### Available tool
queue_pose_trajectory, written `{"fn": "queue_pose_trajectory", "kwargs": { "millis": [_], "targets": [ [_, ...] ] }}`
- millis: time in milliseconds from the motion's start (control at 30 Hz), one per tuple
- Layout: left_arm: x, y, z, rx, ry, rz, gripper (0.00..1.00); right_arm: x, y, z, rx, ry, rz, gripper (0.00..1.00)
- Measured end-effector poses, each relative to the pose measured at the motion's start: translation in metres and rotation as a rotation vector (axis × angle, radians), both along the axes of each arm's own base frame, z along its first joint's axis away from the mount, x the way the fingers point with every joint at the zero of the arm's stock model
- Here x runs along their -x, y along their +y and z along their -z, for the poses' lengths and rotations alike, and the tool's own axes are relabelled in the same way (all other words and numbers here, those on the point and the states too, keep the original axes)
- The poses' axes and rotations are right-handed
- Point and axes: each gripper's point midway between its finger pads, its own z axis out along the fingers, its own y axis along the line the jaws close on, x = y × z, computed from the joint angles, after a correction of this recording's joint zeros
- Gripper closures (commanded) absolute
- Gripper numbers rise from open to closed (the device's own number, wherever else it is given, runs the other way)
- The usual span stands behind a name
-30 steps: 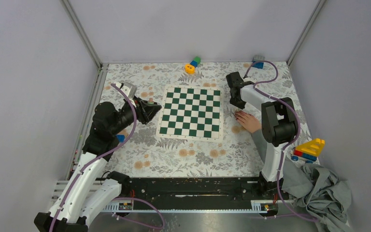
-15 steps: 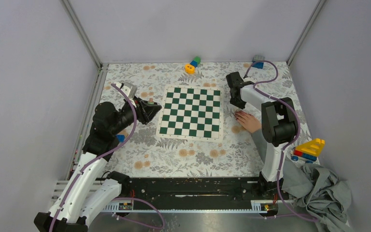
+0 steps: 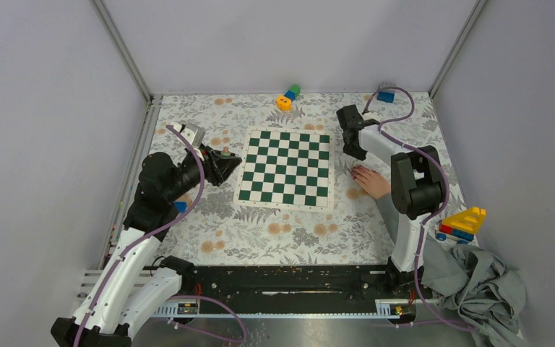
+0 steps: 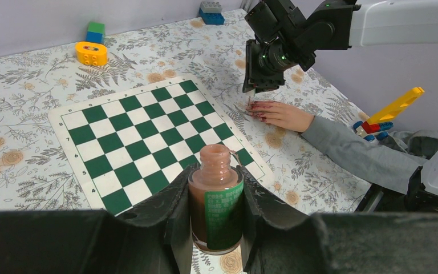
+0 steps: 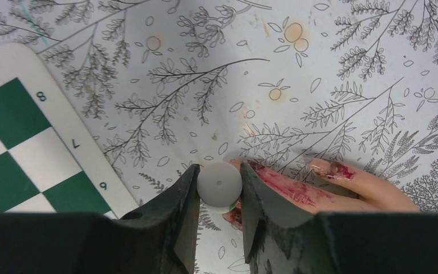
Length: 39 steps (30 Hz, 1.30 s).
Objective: Paint the nails
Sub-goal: Paint the nail polish on the nail.
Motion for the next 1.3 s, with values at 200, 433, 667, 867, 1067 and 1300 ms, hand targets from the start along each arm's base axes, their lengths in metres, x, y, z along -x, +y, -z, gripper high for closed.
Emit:
{"fn": "queue_pose_trajectory", "kwargs": {
  "millis": [200,433,667,867,1067,1300],
  "targets": [
    [0.000,0.000,0.000,-0.001,0.000,0.000,1.00,-0.010,0.008,-0.012,-0.008,-0.031,-0.017,1.00],
    [0.000,0.000,0.000,-0.003,-0.001,-0.001,1.00,-0.013,0.009,-0.014,-0.010,-0.038,-0.018,1.00],
    [-0.001,0.001,0.002,-0.005,0.004,-0.007,1.00,-0.011,0.008,0.001,0.003,-0.002,-0.021,1.00],
    [-0.001,0.001,0.002,-0.006,0.005,-0.008,1.00,-0.010,0.008,0.003,0.009,0.004,-0.024,1.00],
    [-0.001,0.001,0.002,-0.006,0.005,-0.008,1.00,-0.010,0.006,0.002,0.019,0.006,-0.027,1.00],
    [-0.001,0.001,0.002,-0.006,0.005,-0.007,1.00,-0.008,0.004,0.002,0.039,0.015,-0.035,1.00]
  ]
}}
